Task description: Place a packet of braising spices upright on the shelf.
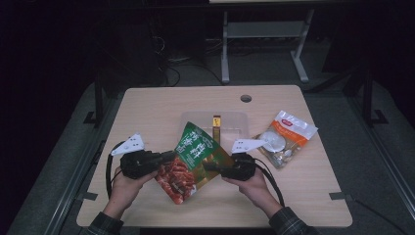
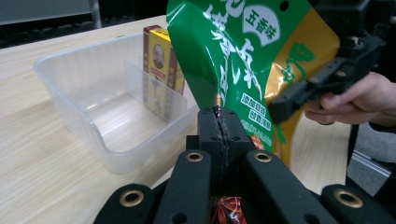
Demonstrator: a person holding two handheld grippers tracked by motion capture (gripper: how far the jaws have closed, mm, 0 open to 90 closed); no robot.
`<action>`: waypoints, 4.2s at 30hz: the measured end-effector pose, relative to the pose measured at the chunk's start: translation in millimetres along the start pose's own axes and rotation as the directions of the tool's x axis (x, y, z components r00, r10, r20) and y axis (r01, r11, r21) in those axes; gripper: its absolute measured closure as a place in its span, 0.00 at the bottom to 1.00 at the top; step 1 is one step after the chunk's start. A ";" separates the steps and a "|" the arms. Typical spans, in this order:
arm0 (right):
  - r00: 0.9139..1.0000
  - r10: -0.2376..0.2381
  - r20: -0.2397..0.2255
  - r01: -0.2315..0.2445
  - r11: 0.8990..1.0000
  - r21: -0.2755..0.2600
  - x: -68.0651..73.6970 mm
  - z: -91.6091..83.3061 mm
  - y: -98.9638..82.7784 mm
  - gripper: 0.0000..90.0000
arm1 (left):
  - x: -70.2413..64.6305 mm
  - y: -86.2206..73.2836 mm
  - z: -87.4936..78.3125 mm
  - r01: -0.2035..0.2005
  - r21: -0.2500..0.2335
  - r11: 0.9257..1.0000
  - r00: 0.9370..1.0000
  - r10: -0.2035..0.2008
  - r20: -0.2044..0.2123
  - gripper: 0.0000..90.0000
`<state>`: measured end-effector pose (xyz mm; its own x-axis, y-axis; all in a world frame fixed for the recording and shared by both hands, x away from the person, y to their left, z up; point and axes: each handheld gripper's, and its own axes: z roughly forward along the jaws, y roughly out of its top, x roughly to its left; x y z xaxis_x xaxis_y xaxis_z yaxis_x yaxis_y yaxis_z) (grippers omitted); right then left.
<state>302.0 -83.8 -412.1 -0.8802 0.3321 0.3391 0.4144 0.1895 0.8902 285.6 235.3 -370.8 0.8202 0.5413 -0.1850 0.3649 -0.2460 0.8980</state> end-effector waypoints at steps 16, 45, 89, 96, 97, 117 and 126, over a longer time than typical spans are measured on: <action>0.997 -0.081 -0.020 0.082 0.995 0.057 -0.3 -16.0 13.2 1.00 | 4.7 -8.6 0.4 -0.036 0.075 0.996 0.998 0.040 -0.042 0.89; 0.994 -0.109 0.027 0.108 0.994 0.025 7.6 -33.9 56.4 1.00 | 0.2 -67.4 -3.2 -0.051 0.239 0.970 0.992 0.077 -0.098 0.22; 0.929 0.011 0.369 0.021 0.996 -0.083 -39.4 -11.2 101.2 1.00 | 4.6 -75.1 3.2 -0.071 0.265 0.962 0.990 0.099 -0.096 0.22; 0.927 0.016 0.375 0.011 0.998 -0.068 -43.4 -3.5 97.5 1.00 | 3.4 -75.6 5.2 -0.078 0.271 0.959 0.990 0.106 -0.091 0.21; 0.927 0.016 0.375 0.011 0.998 -0.068 -43.4 -3.5 97.5 1.00 | 3.5 -75.6 5.2 -0.077 0.272 0.959 0.990 0.106 -0.092 0.21; 0.924 0.013 0.383 -0.006 1.000 -0.018 -54.5 21.6 90.7 0.99 | 1.0 -76.9 8.7 -0.078 0.290 0.954 0.992 0.104 -0.077 0.21; 0.927 0.013 0.374 -0.016 1.000 0.004 -58.7 28.3 88.2 0.98 | 0.1 -78.1 11.8 -0.084 0.304 0.949 0.992 0.109 -0.066 0.21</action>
<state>396.8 -60.4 -362.1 -0.7243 0.6558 0.2127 0.4296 0.1880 0.8832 262.4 245.1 -445.6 0.8240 0.5635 -0.0595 0.4116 -0.5231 0.7463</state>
